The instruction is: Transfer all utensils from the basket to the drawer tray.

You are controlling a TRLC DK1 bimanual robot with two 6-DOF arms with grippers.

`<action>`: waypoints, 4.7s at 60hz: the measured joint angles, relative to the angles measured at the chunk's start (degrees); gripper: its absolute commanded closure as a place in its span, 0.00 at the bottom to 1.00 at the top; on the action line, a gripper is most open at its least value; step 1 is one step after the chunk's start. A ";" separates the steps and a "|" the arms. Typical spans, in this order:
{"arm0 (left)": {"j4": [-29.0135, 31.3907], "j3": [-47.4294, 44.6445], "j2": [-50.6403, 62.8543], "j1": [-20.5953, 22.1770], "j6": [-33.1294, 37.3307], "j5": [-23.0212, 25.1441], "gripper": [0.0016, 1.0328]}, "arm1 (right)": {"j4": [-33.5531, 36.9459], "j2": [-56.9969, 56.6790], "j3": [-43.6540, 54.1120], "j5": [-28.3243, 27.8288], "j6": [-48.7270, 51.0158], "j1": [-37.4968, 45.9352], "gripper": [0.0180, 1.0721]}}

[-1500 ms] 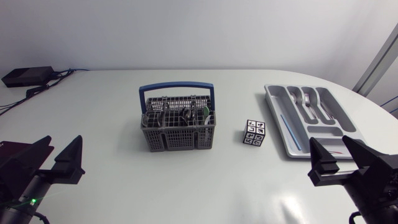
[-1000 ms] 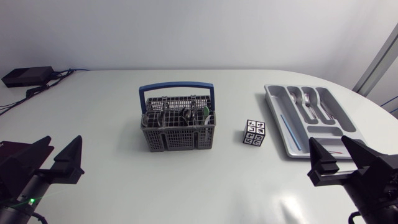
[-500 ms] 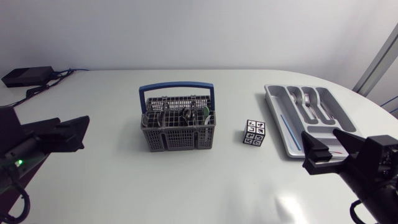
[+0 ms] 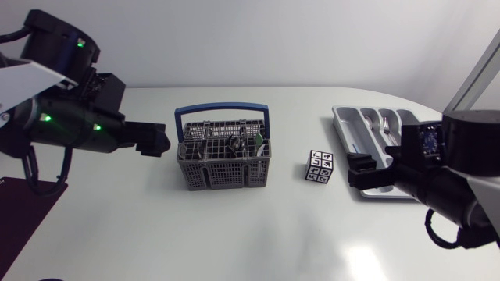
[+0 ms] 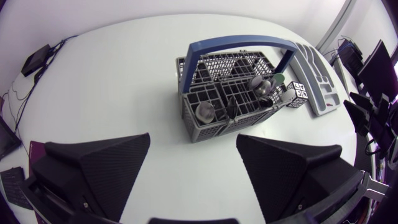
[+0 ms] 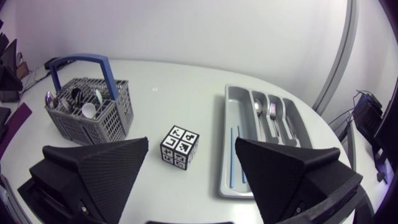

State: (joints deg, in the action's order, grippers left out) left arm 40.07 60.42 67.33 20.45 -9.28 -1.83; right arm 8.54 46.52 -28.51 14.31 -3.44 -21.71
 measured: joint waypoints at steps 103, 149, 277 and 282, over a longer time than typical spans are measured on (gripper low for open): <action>2.08 17.31 27.98 6.82 -9.20 3.93 0.96 | 12.90 19.93 -18.03 -15.76 3.91 -0.85 0.05; 2.56 17.31 21.40 1.68 -9.81 13.99 0.96 | 13.94 18.95 -18.03 -14.67 4.81 -3.45 0.05; -2.62 4.87 5.03 22.12 15.82 44.89 0.96 | 24.06 10.08 -14.60 -49.94 36.54 -14.99 0.74; -2.62 4.85 5.03 22.12 15.85 44.89 0.96 | 24.06 10.08 -14.60 -50.16 36.54 -14.99 0.78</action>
State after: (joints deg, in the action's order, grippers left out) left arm 37.45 65.28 72.36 42.57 6.57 43.07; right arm 32.60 56.60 -43.11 -35.86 33.10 -36.71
